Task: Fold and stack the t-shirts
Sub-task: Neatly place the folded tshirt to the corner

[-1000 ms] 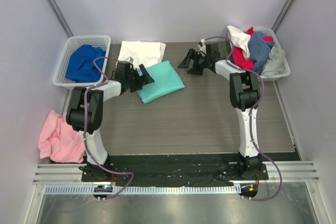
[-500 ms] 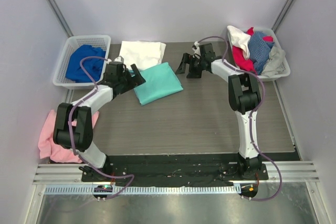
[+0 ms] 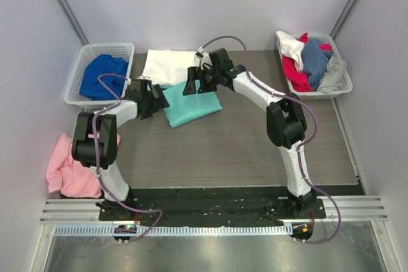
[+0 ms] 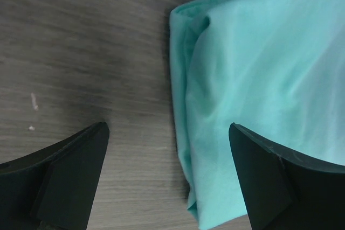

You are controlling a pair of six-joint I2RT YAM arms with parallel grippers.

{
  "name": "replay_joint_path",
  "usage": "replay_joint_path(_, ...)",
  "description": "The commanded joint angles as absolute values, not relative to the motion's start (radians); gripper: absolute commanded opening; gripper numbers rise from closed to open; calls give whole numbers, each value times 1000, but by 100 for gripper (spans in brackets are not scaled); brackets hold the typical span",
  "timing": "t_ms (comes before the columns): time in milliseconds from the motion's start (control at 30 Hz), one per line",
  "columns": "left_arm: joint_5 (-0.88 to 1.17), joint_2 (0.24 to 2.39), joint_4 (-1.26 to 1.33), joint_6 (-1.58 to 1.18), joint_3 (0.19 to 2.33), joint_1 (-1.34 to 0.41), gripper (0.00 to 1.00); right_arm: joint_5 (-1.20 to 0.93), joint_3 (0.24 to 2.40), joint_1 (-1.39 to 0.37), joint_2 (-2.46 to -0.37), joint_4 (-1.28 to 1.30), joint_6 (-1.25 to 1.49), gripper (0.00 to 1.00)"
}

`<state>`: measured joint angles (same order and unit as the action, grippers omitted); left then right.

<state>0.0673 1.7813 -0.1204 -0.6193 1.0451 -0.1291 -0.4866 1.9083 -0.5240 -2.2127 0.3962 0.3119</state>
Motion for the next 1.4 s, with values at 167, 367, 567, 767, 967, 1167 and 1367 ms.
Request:
replay_joint_path(167, 72, 1884, -58, -629, 1131, -127, 100, -454, 1914, -505, -2315, 359, 284, 93)
replay_joint_path(367, 89, 1914, -40, -635, 1135, -127, 100, -416, 1907, -505, -2352, 350, 304, 93)
replay_joint_path(567, 138, 1967, -18, -653, 1135, -127, 96, -384, 1905, -499, -2367, 353, 324, 93)
replay_joint_path(767, 161, 1994, -5, -660, 1123, -155, 91, -393, 1901, -486, -2387, 351, 347, 93)
replay_joint_path(967, 170, 2017, 18, -667, 1111, -176, 80, -391, 1893, -485, -2387, 350, 351, 93)
replay_joint_path(1167, 181, 2017, 26, -667, 1097, -181, 61, -393, 1891, -476, -2378, 350, 356, 93)
replay_joint_path(1367, 206, 2033, 38, -669, 1097, -181, 35, -396, 1878, -469, -2376, 344, 362, 93)
